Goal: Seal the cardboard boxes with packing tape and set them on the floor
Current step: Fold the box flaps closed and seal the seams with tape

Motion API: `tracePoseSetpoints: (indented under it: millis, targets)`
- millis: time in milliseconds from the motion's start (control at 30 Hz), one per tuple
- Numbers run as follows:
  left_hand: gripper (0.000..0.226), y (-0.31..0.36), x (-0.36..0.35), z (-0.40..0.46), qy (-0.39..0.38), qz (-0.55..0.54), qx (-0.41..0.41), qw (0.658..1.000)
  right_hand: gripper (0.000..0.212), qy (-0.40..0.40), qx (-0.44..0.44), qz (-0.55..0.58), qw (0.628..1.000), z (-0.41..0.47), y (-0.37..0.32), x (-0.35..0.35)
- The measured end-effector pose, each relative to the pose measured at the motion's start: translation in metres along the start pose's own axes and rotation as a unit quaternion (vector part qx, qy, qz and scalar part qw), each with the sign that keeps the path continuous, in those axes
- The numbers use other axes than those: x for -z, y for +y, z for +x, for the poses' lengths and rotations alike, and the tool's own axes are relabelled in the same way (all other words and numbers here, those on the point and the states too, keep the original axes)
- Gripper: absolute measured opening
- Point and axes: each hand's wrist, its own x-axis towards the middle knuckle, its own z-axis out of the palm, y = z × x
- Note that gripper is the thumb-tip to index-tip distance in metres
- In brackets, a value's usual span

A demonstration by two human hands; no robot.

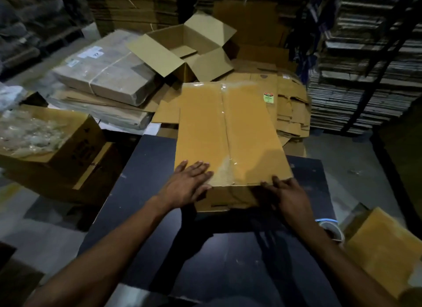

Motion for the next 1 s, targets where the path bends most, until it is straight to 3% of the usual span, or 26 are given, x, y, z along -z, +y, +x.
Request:
tracePoseSetpoints:
  millis: [167,267,367,433,500,567,633,800,867,933,1000]
  targets:
    - [0.064,0.032,-0.009,0.022,0.011,-0.011,0.024,1.000,0.071,0.046,0.004,0.077,0.996,-0.001,0.007,-0.003]
    - [0.059,0.056,-0.025,0.038,0.057,-0.015,0.084,0.995,0.077,0.059,0.030,0.138,0.988,0.000,0.028,-0.009]
    - [0.062,0.075,-0.032,0.048,0.089,-0.035,0.141,0.985,0.074,0.100,-0.019,0.162,0.982,-0.021,0.061,-0.015]
    - [0.063,0.091,-0.032,0.053,0.086,-0.027,0.142,0.986,0.075,0.054,-0.132,0.149,0.979,-0.041,0.091,-0.020]
    - [0.060,0.108,-0.035,0.055,0.082,-0.007,0.130,0.988,0.076,-0.073,-0.202,0.085,0.973,-0.062,0.128,-0.036]
    - [0.059,0.120,-0.040,0.058,0.073,0.017,0.131,0.989,0.070,-0.208,-0.208,0.060,0.954,-0.077,0.160,-0.058]
    - [0.056,0.124,-0.041,0.062,0.067,0.014,0.149,0.986,0.059,-0.276,-0.183,0.054,0.942,-0.084,0.178,-0.077]
    - [0.054,0.123,-0.046,0.066,0.065,0.013,0.153,0.986,0.037,-0.268,-0.182,0.001,0.946,-0.079,0.160,-0.068]
    - [0.056,0.130,-0.047,0.062,0.099,0.010,0.147,0.984,0.026,-0.277,-0.204,0.038,0.938,-0.076,0.159,-0.068]
    - [0.056,0.147,-0.048,0.053,0.159,-0.030,0.117,0.980,0.028,-0.282,-0.205,0.082,0.934,-0.078,0.154,-0.064]
    - [0.051,0.168,-0.050,0.036,0.160,-0.126,0.132,0.970,0.039,-0.259,-0.175,0.112,0.943,-0.083,0.142,-0.065]
